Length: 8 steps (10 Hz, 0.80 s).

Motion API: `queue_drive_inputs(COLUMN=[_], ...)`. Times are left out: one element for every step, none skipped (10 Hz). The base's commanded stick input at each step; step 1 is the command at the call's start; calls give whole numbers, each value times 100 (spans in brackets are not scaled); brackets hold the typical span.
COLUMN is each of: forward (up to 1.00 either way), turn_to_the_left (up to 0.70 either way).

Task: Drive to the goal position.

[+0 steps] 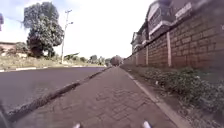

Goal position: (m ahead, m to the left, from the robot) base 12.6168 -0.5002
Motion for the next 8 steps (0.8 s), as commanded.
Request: queue_drive_inputs(forward=[70,70,70,70,70,70,70,70], turn_to_the_left=[0,0,0,0,0,0,0,0])
